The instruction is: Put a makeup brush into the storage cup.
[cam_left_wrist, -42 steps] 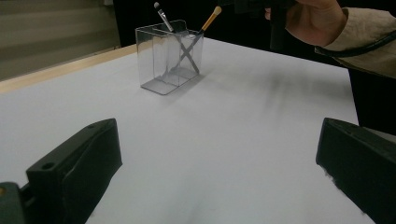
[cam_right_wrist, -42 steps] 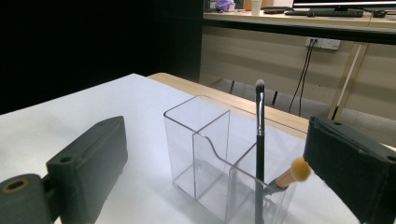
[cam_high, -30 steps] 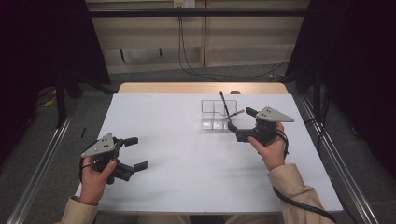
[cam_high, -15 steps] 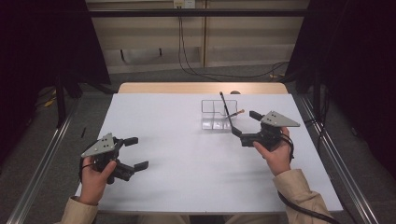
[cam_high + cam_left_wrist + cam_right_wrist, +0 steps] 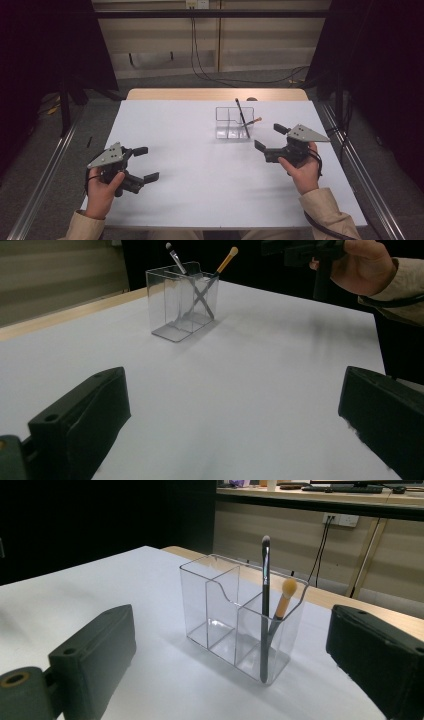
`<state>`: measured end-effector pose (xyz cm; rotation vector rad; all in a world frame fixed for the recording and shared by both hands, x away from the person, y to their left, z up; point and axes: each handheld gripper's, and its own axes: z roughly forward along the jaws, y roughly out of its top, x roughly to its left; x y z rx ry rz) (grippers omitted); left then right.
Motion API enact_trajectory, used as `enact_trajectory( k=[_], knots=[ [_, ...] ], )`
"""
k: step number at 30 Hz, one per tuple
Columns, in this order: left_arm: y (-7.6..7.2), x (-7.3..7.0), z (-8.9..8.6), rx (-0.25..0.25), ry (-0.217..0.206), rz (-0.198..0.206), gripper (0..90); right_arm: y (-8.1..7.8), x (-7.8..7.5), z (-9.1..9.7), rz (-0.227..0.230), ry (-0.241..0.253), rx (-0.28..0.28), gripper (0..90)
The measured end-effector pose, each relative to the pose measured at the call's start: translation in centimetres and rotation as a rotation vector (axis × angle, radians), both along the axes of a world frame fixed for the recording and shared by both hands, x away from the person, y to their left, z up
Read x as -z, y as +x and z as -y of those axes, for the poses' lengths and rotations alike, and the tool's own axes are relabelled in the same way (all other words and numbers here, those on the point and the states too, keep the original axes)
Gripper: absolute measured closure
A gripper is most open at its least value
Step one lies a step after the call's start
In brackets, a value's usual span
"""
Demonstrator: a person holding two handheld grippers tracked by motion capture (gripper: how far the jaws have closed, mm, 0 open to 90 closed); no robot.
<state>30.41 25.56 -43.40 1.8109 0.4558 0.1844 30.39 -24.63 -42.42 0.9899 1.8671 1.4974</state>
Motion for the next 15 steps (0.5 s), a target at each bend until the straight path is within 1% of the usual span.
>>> enact_trajectory(
  k=[5,9,15],
  knots=[
    [0.0,0.0,0.0,0.000,0.000,-0.001,0.0,-0.5,0.0,0.5,-0.003,-0.004,0.006,5.4],
    [0.0,0.1,0.0,0.001,0.000,-0.002,0.0,-0.9,0.2,0.8,-0.011,0.005,0.010,5.4],
    [0.0,0.1,0.0,0.000,-0.003,-0.002,0.0,-1.4,0.4,1.2,-0.018,-0.002,0.011,5.4]
  ],
)
